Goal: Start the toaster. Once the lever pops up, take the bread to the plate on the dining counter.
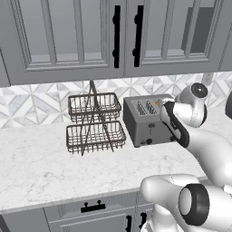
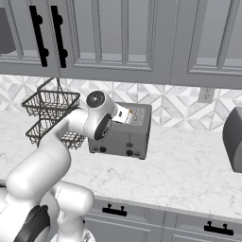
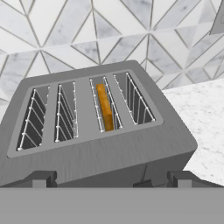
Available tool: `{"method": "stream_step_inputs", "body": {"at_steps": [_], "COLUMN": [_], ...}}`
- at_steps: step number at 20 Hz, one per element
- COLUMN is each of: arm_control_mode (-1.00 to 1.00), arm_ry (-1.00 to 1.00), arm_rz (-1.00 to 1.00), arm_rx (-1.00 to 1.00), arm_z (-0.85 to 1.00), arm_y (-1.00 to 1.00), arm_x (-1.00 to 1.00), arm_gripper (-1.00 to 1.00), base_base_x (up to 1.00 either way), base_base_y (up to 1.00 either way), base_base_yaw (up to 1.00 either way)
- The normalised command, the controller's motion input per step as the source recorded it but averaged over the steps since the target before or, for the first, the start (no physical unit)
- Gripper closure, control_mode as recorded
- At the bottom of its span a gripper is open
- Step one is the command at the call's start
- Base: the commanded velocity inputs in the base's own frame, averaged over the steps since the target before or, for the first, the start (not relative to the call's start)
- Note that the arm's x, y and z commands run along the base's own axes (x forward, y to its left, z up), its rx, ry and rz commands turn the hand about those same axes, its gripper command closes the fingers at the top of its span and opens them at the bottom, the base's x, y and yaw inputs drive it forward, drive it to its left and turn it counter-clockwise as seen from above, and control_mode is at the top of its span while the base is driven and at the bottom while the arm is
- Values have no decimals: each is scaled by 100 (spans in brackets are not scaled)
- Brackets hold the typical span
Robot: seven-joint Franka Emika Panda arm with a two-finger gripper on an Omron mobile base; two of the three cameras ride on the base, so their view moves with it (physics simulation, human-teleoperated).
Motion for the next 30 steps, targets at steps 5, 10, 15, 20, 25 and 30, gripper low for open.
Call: {"method": "stream_step_inputs", "body": {"at_steps": [5, 10, 15, 20, 25, 30], "arm_control_mode": [-100, -100, -100, -100, -100, -100], "arm_ry": [0, 0, 0, 0, 0, 0], "arm_rz": [0, 0, 0, 0, 0, 0], "arm_rx": [0, 0, 0, 0, 0, 0], "arm_z": [0, 0, 0, 0, 0, 0], "arm_y": [0, 0, 0, 0, 0, 0], "arm_x": [0, 0, 0, 0, 0, 0], "arm_gripper": [-100, -100, -100, -100, -100, -100], "base_base_x": [0, 0, 0, 0, 0, 0], "base_base_y": [0, 0, 0, 0, 0, 0], "base_base_yaw": [0, 0, 0, 0, 0, 0]}}
